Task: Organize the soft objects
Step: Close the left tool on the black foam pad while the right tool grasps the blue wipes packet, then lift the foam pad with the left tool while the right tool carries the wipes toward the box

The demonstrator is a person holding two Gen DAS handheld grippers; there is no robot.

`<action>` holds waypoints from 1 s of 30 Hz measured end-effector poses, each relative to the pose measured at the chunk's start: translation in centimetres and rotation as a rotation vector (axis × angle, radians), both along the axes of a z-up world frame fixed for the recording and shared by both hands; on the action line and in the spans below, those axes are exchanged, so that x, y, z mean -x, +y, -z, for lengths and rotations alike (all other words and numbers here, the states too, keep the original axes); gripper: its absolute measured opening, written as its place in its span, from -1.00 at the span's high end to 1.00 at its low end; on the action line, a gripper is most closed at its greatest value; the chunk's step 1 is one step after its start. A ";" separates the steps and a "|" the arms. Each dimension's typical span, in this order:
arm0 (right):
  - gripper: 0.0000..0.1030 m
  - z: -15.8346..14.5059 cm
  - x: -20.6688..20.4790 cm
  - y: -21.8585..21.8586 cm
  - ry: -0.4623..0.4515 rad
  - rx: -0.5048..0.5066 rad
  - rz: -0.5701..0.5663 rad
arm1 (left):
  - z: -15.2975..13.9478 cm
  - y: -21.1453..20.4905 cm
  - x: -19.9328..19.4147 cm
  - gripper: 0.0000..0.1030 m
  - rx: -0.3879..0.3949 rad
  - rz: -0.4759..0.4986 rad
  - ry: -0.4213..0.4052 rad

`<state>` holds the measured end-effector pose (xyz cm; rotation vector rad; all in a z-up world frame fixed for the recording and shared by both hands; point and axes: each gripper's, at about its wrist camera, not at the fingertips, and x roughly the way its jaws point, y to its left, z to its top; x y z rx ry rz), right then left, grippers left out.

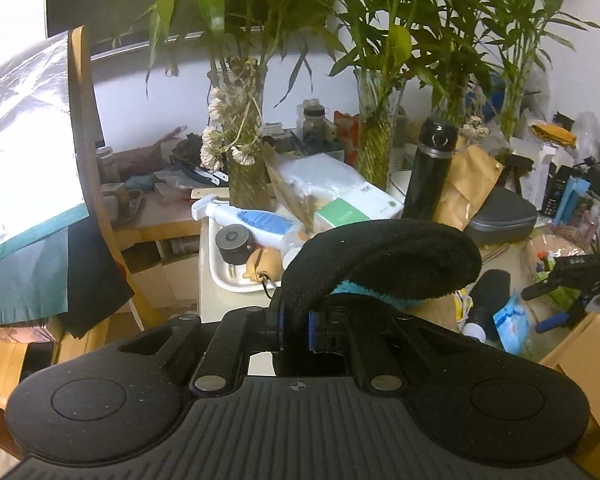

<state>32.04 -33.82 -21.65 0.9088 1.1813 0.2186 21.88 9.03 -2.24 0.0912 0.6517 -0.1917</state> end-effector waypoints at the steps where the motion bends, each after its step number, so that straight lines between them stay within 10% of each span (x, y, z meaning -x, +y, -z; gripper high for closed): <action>1: -0.94 0.4 -0.1 0.0 0.017 -0.007 0.012 | 0.0 0.0 0.0 0.80 0.003 -0.001 0.000; 10: -0.89 3.7 -0.5 -0.6 0.129 -0.118 0.142 | 0.1 0.0 0.1 0.80 0.007 0.006 -0.004; 30: -0.43 -0.3 -0.6 -1.0 -0.052 -0.021 0.180 | 0.1 -0.4 -0.1 0.80 -0.006 0.018 -0.007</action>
